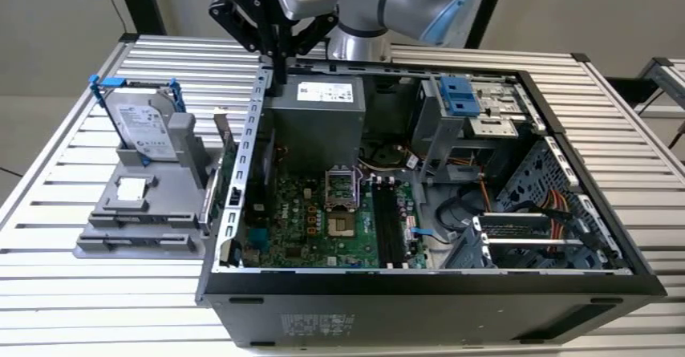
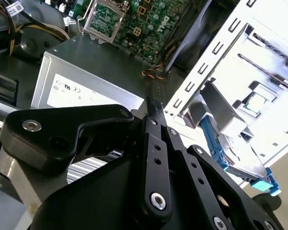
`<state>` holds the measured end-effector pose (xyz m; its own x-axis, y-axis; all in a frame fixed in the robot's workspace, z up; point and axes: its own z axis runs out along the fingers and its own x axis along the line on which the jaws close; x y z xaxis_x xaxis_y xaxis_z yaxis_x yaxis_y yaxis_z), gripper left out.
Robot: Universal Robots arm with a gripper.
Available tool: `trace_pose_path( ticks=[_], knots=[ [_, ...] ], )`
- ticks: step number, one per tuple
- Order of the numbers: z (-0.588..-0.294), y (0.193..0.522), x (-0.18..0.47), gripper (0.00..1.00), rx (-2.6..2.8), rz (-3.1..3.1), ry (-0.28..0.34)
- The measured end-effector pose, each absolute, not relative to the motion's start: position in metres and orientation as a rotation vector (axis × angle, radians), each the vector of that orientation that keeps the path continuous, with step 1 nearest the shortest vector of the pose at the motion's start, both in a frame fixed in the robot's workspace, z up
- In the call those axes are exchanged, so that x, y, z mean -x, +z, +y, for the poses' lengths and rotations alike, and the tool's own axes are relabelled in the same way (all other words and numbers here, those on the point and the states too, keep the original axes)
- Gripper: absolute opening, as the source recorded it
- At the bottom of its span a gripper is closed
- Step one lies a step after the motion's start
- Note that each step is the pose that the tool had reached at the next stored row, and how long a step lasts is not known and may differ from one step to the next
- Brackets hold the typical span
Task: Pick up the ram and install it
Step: 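Reach for the ram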
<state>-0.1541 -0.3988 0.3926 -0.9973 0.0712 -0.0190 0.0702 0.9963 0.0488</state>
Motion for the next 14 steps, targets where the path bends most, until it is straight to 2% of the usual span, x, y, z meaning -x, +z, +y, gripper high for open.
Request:
trace_pose_path(
  ticks=[14],
  knots=[
    [-0.3988,0.3926,0.1633,0.0,-0.11,3.118,0.075]
  ],
)
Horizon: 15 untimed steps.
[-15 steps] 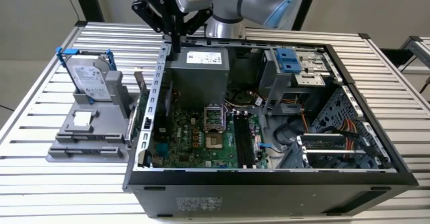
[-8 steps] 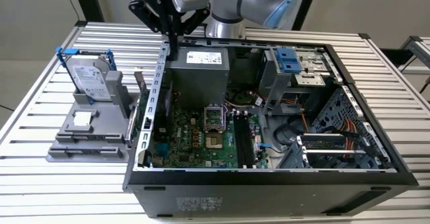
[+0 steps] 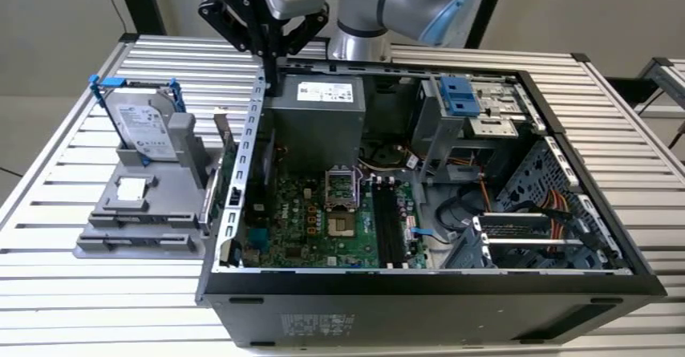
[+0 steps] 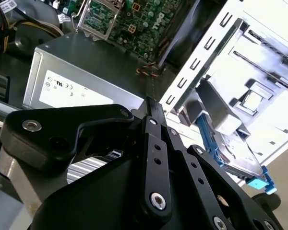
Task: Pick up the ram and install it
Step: 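Reach for the ram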
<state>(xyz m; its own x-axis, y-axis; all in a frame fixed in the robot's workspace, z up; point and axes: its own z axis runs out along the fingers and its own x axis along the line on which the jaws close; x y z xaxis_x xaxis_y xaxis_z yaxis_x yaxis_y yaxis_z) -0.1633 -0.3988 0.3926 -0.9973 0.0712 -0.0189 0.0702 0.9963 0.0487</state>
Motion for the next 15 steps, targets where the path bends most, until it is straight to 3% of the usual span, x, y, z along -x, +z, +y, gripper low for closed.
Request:
trace_pose_path(
  ticks=[15],
  knots=[
    [-0.399,0.393,0.175,0.0,-0.11,3.118,0.075]
  ],
)
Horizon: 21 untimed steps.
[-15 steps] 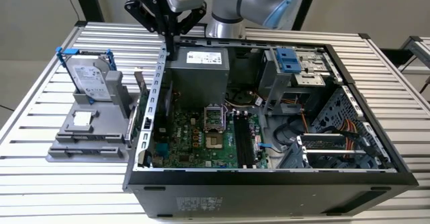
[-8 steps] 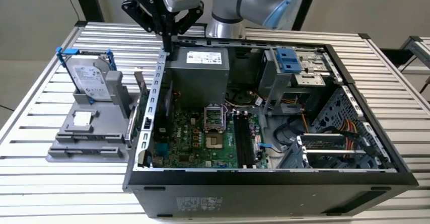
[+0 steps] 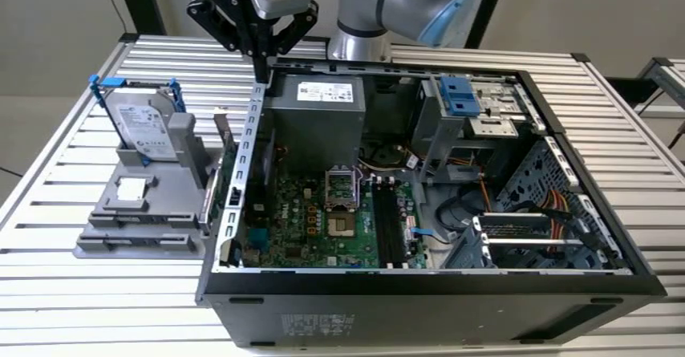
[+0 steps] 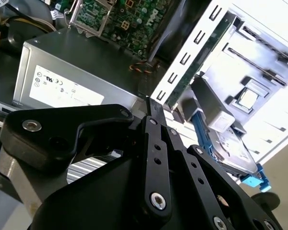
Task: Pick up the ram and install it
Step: 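Reach for the ram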
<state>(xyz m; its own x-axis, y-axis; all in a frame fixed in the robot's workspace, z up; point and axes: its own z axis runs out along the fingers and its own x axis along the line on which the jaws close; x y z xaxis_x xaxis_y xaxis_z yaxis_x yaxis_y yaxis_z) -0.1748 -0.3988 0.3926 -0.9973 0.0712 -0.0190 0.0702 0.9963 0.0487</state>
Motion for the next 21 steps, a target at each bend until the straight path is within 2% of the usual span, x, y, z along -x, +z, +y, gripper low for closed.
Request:
trace_pose_path(
  ticks=[21],
  knots=[
    [-0.399,0.393,0.188,0.0,-0.11,3.118,0.075]
  ],
)
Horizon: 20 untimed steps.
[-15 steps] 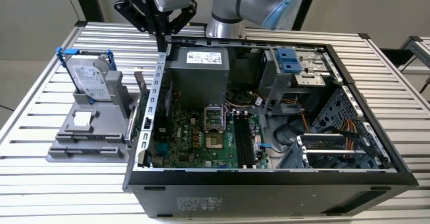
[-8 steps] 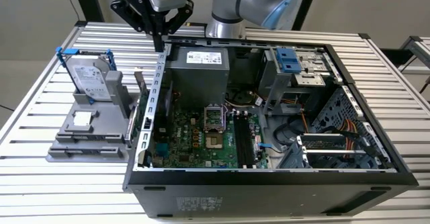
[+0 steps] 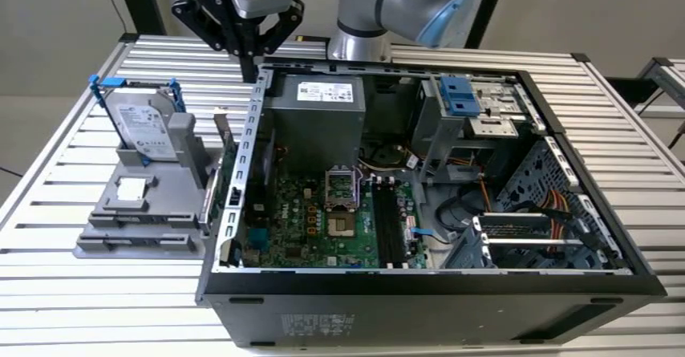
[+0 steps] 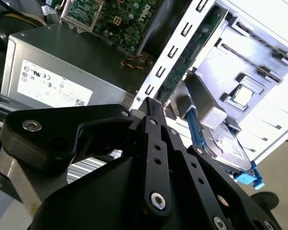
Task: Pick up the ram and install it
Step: 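Reach for the ram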
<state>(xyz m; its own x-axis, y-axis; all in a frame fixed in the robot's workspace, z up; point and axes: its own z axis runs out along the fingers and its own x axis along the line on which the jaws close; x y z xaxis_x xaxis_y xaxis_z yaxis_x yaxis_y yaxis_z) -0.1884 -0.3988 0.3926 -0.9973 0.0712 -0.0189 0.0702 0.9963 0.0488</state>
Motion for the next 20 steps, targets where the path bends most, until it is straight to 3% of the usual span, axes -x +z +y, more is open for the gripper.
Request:
trace_pose_path(
  ticks=[20],
  knots=[
    [-0.399,0.393,0.211,0.0,-0.11,3.118,0.075]
  ],
)
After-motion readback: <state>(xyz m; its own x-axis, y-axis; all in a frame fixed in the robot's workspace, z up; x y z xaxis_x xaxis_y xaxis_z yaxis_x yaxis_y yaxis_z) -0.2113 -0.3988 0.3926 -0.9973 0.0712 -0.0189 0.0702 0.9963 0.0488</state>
